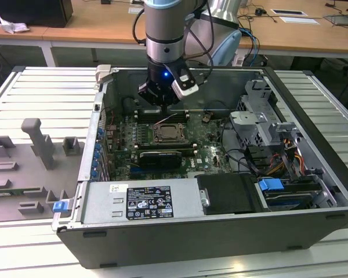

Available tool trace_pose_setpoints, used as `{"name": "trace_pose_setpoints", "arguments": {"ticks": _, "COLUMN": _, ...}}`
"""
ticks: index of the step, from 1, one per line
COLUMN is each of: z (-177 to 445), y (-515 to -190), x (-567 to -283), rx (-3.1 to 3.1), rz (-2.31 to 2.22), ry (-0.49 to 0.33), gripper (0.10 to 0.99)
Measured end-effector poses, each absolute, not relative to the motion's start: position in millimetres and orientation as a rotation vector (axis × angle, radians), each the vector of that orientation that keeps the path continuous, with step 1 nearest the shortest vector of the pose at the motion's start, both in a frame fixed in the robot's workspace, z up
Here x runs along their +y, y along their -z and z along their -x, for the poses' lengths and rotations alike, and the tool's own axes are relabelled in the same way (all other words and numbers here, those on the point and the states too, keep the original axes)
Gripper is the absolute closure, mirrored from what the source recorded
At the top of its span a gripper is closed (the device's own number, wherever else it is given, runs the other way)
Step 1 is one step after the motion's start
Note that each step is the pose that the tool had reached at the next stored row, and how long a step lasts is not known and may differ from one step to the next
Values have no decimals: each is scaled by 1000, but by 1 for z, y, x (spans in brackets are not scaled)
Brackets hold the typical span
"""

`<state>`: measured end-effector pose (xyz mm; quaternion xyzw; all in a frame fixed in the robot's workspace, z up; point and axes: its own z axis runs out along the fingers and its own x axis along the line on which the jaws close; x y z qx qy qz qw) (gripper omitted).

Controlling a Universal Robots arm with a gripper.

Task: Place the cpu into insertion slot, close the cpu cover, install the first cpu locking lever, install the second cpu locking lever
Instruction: 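Install the first cpu locking lever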

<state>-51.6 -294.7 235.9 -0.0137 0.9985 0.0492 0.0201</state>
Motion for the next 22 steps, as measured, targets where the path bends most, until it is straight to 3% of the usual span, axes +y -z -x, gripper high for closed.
{"name": "trace_pose_setpoints", "arguments": {"ticks": 22, "z": 26, "y": -213, "x": -287, "rx": 3098, "rz": 62, "ry": -154, "gripper": 980}}
